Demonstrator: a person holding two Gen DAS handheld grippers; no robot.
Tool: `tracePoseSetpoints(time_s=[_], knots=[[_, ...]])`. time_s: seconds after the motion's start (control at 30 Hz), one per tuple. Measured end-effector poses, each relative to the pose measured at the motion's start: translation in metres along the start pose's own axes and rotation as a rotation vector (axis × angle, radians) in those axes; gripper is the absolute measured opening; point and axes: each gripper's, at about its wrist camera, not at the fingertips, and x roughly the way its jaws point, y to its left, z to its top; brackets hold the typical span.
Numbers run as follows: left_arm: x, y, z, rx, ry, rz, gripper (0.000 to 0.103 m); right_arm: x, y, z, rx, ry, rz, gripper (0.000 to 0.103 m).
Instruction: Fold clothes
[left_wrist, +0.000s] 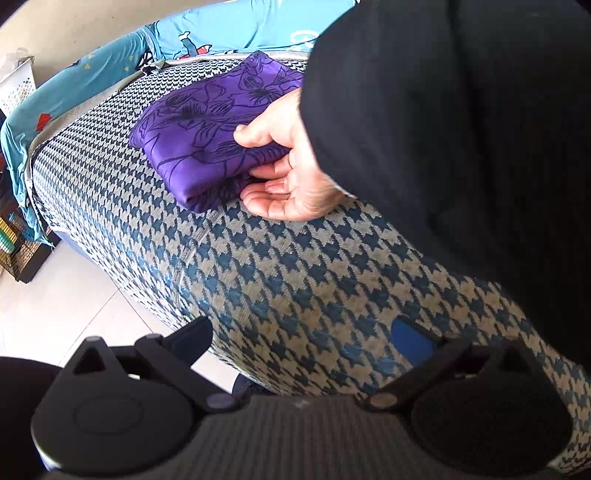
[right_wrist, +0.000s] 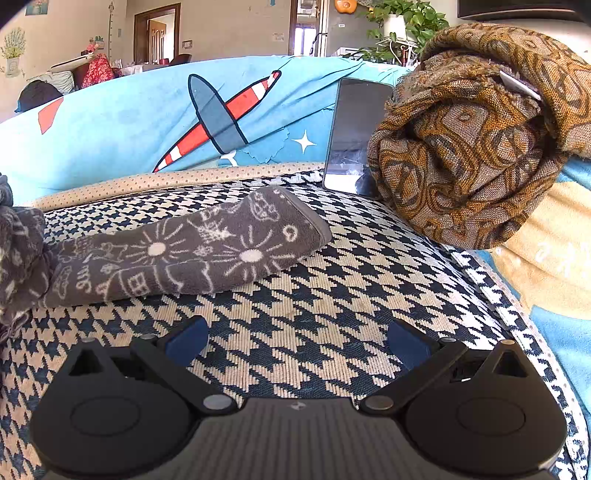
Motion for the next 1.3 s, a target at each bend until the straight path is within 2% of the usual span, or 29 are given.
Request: tracePoseSetpoints(time_s=[0.33,0.53,0.7,0.87,1.07,1.17,1.3], knots=[[-0.015,-0.023,-0.003,0.038,-0.05,-0.008,0.103,0.0,0.0,0.0,-0.001,0.0,-0.001,0.103],[-0.03,-0.063,-0.01,0.164,-0.083,-0.096,0.103,0.0,0.0,0.0,-0.001,0.0,0.0,0.103],[-0.039,-0.081,-0.014,0.188,-0.086,-0.128,0.103,0.0,0.0,0.0,-0.001,0.0,0.0,0.103],[-0.04,-0.096,-0.017,0.21,-0.098,-0.081,0.103,0.0,0.0,0.0,-0.001,0.0,-0.001,0.103],[-0.041,-0.135,-0.017,0.277,-0.165,-0.048,0.103,0.0,0.001,0.0,-0.001,-0.001,-0.001,0.103],[-0.042,-0.167,-0.015,0.331,-0.221,-0.07,0.103,0.0,0.001,0.0,-0.001,-0.001,-0.001,0.103],[-0.034,-0.201,-0.017,0.376,-0.219,-0.117,0.103,0.0,0.001,0.0,-0.001,-0.001,-0.001,0.103]])
